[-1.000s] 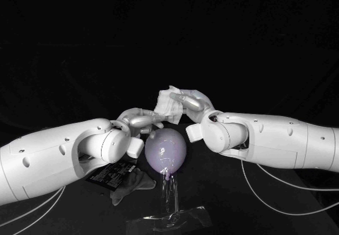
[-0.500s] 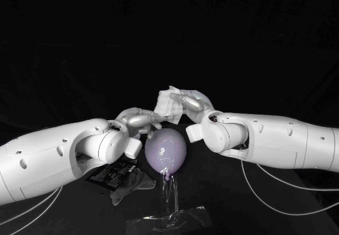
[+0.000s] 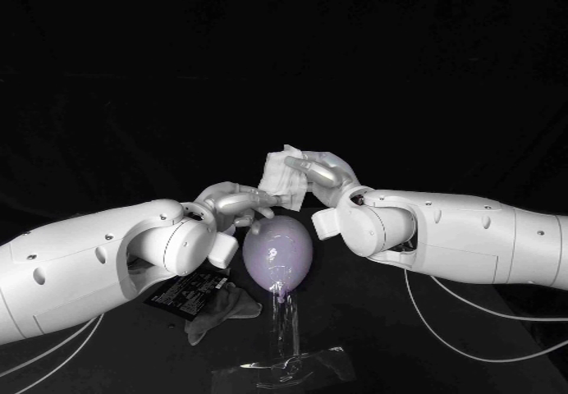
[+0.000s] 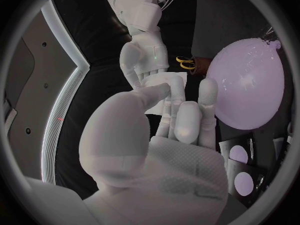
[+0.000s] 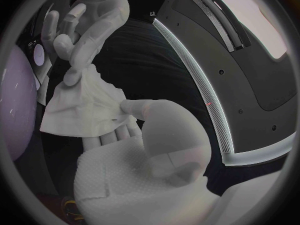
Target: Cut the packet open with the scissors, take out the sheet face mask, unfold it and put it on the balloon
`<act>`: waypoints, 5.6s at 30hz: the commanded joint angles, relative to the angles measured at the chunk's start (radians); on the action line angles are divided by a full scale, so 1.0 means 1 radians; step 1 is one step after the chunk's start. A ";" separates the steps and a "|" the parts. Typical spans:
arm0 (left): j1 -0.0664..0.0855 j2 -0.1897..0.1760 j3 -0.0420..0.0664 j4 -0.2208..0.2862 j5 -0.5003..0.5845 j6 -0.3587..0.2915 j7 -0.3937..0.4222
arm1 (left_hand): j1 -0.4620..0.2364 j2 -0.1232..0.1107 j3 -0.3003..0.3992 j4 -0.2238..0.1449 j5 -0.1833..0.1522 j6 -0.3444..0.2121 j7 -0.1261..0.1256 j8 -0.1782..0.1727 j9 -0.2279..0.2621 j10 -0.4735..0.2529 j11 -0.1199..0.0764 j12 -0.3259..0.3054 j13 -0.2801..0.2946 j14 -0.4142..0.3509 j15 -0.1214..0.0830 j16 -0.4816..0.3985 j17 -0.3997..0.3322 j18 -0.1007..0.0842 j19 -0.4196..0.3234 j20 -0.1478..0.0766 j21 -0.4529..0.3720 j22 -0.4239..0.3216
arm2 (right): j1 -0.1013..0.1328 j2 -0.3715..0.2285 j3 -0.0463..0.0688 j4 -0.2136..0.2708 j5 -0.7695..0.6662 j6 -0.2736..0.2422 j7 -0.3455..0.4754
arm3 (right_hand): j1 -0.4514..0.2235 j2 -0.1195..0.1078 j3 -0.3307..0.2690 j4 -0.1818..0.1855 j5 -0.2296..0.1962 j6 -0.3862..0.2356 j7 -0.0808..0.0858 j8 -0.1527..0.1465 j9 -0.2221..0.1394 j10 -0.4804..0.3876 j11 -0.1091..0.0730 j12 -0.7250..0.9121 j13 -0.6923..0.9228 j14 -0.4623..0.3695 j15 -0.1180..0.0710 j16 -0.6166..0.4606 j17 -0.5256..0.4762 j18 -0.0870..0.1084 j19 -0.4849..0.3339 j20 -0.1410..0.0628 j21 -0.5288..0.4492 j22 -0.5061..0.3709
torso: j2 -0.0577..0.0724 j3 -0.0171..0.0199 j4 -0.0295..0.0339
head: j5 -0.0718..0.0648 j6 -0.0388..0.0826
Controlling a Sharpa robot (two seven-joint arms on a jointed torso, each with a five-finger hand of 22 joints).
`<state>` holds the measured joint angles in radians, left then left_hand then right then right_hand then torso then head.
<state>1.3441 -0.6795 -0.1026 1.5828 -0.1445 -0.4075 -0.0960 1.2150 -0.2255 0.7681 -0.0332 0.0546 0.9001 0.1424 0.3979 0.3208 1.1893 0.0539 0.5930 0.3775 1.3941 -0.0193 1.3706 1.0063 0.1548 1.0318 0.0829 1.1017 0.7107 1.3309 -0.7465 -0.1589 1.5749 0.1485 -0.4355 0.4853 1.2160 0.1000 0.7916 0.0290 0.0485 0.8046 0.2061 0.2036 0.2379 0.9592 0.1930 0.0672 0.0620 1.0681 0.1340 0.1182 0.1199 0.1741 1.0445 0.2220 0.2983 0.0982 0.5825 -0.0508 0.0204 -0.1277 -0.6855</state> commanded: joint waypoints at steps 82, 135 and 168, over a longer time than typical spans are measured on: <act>0.000 0.000 0.002 -0.004 0.015 -0.038 0.063 | 0.160 0.119 -0.175 0.133 -0.006 0.090 -0.059 0.101 0.063 0.082 -0.046 -0.013 -0.046 0.017 -0.033 0.023 0.018 0.001 0.082 -0.028 -0.022 0.023 | 0.000 -0.002 0.001 0.000 -0.007 0.020 0.016 | 0.008 0.000 -0.001 0.006 0.000 -0.006 0.045 -0.003 0.003 -0.007 0.001 -0.005 0.001 -0.002 -0.001 -0.006 0.000 0.009 0.010 0.001 0.000 -0.004 | 0.000 -0.0001 -0.0003 | -0.005 -0.004; -0.004 -0.013 0.001 -0.031 -0.080 0.118 -0.056 | 0.175 0.103 -0.146 0.122 -0.006 0.075 -0.058 0.125 0.101 0.092 -0.047 -0.016 -0.049 0.026 -0.034 0.030 0.032 -0.003 0.099 -0.032 -0.001 0.053 | 0.063 0.014 0.009 -0.062 -0.023 0.013 0.014 | 0.009 0.000 -0.001 0.005 0.000 -0.003 0.046 -0.001 0.004 -0.003 0.001 -0.003 0.001 0.000 -0.002 -0.007 0.000 0.009 0.015 0.000 -0.003 -0.008 | -0.001 0.0000 -0.0003 | -0.011 0.014; -0.004 0.000 0.001 -0.095 -0.069 0.102 0.030 | 0.146 0.007 -0.176 0.110 -0.008 -0.103 0.029 0.011 0.064 -0.156 0.046 -0.099 -0.084 -0.306 0.050 -0.189 -0.437 0.002 -0.135 0.023 -0.179 -0.142 | 0.090 0.012 0.010 -0.047 -0.034 0.010 0.006 | 0.010 0.000 -0.001 0.005 0.000 -0.002 0.046 0.000 0.004 -0.003 0.000 -0.003 0.001 0.000 -0.002 -0.007 0.000 0.009 0.015 0.000 -0.003 -0.009 | 0.000 0.0001 0.0004 | -0.010 0.029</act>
<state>1.3395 -0.6798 -0.1026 1.4881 -0.2120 -0.3041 -0.1091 1.3624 -0.2106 0.5939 0.0796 0.0505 0.8062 0.1667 0.4139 0.3883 1.0427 0.0942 0.4962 0.2950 1.1127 0.0286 1.1935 0.5856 0.1613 0.9082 0.1019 0.9302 0.5719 1.4200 -0.7350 -0.1501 1.5285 0.1277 -0.4353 0.4867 1.2160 0.1000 0.7917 0.0290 0.0485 0.8059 0.2047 0.2037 0.2415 0.9592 0.1930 0.0672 0.0619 1.0681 0.1340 0.1144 0.1199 0.1738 1.0516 0.2222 0.2982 0.0906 0.5822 -0.0510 0.0204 -0.1373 -0.6571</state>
